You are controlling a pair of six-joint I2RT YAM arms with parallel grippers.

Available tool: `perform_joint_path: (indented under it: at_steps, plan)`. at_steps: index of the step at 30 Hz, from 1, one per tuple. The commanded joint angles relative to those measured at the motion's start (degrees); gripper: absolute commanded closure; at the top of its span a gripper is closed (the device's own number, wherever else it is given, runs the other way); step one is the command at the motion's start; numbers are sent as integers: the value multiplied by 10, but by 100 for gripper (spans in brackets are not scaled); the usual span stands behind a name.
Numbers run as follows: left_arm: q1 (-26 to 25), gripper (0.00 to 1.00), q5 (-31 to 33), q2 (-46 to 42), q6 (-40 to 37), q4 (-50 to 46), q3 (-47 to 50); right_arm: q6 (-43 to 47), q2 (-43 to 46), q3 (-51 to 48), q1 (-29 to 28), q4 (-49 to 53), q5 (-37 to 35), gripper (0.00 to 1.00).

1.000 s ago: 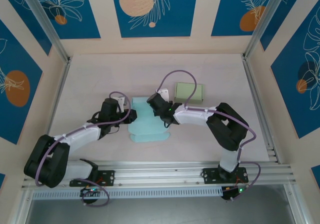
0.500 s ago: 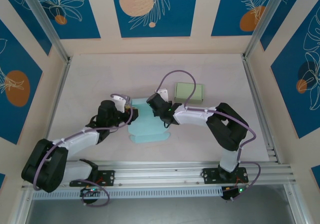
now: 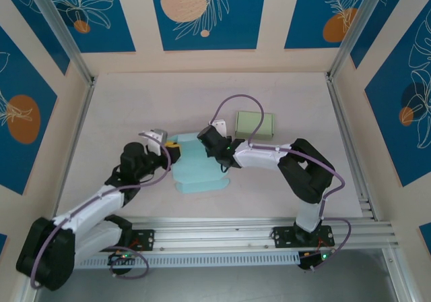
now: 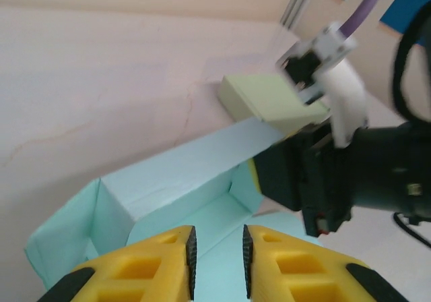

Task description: Fold the paper box

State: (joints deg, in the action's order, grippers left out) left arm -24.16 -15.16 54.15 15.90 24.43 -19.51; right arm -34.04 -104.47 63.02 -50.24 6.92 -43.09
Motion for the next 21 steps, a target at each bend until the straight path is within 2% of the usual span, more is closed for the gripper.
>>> perform_joint_path:
  at_steps: [1, 3, 5, 7, 9, 14, 21]
  plan:
    - [0, 74, 48, -69, -12, -38, 20, -3, -19, 6, -1, 27, 25, 100]
    - [0, 76, 100, -119, -10, -63, 30, -2, -19, 7, -1, 27, 26, 100]
    - [1, 76, 185, -166, 1, -116, 28, -1, -18, 8, -1, 28, 26, 100]
    - [7, 76, 276, -187, 18, -182, 14, -1, -18, 8, -1, 28, 27, 100]
    - [28, 75, 318, -182, 31, -223, 1, 0, -19, 8, -1, 25, 29, 100]
    - [103, 72, 262, -89, 67, -199, -12, 1, -21, 9, -1, 24, 33, 100]
    - [145, 68, 193, 91, 48, -97, -47, 1, -20, 8, -1, 24, 35, 100]
